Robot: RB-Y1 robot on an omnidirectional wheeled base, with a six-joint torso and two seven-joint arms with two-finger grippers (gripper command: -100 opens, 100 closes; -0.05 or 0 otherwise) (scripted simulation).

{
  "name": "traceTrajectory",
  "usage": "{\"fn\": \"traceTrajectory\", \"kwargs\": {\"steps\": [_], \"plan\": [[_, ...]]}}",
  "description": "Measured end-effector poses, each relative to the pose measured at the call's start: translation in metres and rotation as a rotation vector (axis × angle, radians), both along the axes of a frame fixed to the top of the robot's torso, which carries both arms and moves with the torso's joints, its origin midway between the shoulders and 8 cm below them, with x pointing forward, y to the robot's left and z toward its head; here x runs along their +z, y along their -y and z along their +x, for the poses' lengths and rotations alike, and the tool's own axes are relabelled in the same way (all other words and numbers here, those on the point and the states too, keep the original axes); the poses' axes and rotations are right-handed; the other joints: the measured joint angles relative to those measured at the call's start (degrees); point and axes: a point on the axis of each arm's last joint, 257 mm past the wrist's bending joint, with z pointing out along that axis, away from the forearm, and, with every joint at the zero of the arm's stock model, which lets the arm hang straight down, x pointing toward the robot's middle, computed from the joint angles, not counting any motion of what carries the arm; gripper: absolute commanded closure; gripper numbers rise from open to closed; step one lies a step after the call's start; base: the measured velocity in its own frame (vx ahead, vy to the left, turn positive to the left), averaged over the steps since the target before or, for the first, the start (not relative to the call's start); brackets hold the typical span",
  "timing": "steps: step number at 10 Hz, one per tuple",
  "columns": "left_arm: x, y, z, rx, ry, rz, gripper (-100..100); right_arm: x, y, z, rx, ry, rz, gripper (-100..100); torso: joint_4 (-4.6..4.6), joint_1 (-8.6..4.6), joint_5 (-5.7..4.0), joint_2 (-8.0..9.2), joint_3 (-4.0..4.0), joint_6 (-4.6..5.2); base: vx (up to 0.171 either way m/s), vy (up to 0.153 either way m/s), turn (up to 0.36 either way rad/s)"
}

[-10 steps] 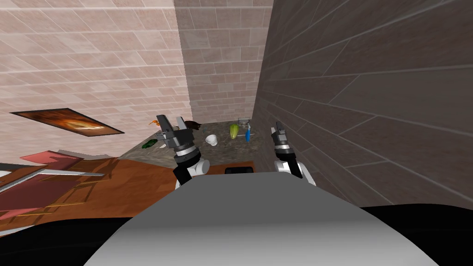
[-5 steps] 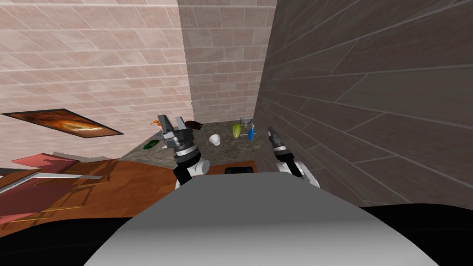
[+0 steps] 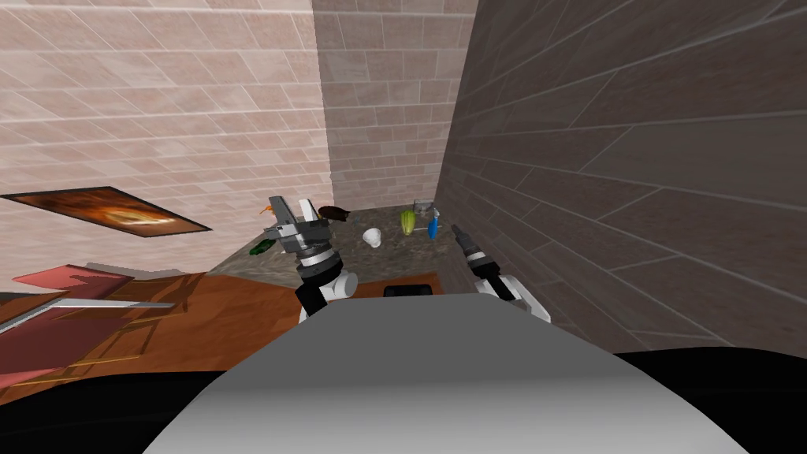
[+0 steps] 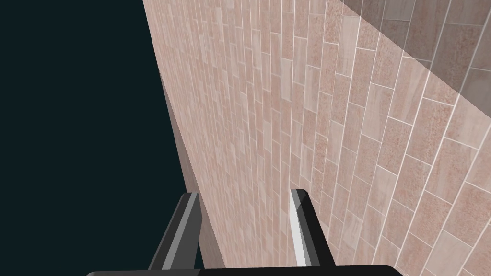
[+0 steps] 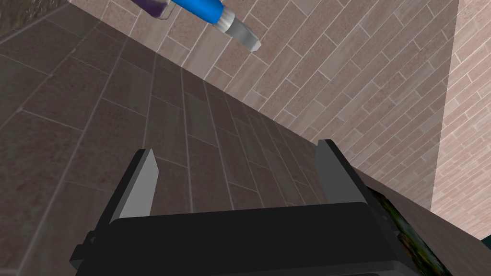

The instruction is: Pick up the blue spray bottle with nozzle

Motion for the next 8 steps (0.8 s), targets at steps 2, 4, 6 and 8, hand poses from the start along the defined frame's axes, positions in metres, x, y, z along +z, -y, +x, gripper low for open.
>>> {"fn": "traceTrajectory", "kwargs": {"steps": [2, 4, 6, 8], "plan": [[0.0, 0.0, 0.0, 0.0, 0.0, 0.0, 0, -0.019, 0.007, -0.004, 0.004, -0.047, -0.064, -100, 0.0, -0.08, -0.02, 0.01, 0.01, 0.01, -0.031, 0.096, -0.019], [0.0, 0.0, 0.0, 0.0, 0.0, 0.0, 0, -0.051, 0.022, -0.004, 0.0, -0.124, -0.169, -100, 0.01, 0.07, 0.01, 0.07, 0.04, 0.01, -0.034, 0.113, -0.011], [0.0, 0.0, 0.0, 0.0, 0.0, 0.0, 0, -0.067, 0.029, -0.01, 0.007, -0.166, -0.245, -100, 0.0, -0.06, -0.01, -0.02, -0.01, 0.0, -0.018, 0.095, 0.011], [0.0, 0.0, 0.0, 0.0, 0.0, 0.0, 0, -0.089, 0.049, -0.017, 0.001, -0.232, -0.345, -100, 0.01, 0.04, 0.02, 0.01, 0.01, 0.0, -0.024, 0.097, 0.013]]}}
